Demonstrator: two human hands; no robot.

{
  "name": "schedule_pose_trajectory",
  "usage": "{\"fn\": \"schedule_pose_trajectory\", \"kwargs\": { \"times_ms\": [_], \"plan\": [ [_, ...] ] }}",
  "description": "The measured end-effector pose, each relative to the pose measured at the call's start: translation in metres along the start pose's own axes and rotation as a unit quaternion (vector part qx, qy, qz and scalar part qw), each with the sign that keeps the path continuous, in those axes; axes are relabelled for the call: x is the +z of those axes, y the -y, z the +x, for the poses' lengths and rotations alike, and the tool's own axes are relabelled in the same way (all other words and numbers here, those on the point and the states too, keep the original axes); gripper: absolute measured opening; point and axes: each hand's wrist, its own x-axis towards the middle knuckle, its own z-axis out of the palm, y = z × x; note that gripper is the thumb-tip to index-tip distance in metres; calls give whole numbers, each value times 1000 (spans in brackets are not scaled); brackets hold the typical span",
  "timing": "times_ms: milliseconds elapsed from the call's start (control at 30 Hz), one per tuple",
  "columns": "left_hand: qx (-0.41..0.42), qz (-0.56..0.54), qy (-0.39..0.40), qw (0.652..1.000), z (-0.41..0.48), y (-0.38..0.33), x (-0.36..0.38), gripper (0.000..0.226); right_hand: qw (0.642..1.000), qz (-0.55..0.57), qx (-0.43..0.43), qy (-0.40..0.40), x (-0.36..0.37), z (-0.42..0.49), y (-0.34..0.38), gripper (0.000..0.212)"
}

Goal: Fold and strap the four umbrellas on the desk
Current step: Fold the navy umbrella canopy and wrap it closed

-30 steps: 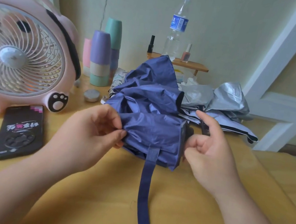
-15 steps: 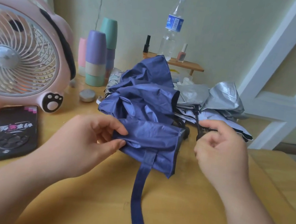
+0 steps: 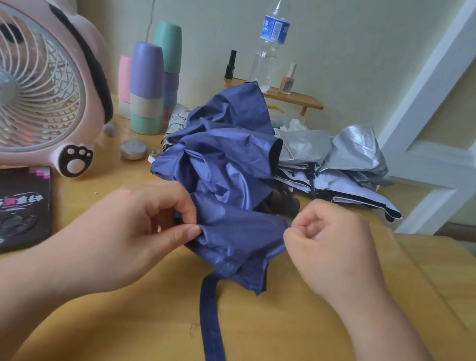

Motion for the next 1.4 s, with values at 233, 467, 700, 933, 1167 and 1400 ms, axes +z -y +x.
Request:
{"fn": "schedule_pose_trajectory", "kwargs": {
  "times_ms": [233, 467, 700, 933, 1167, 1400],
  "plan": [
    [-30, -41, -8, 999, -2, -2, 1, 15, 974, 195, -30, 112, -6, -9, 7, 18],
    [-52, -40, -4, 998, -2, -3, -3, 29, 976, 191, 99, 33, 1, 6, 0, 25],
    [-53, -27, 33, 998, -5, -12, -1, 40, 885, 444, 116, 75, 1, 5, 2, 31],
    [-13, 74, -28, 997, -3, -8, 0, 16, 855, 405, -64, 317, -15, -11, 7, 87],
    [7, -48, 56, 997, -3, -11, -13, 9, 879, 402, 11, 255, -19, -36, 0, 76],
    [-192, -126, 380, 896, -3, -12, -23, 54, 810, 486, 116, 306, -13, -87, -12, 66]
  ]
}}
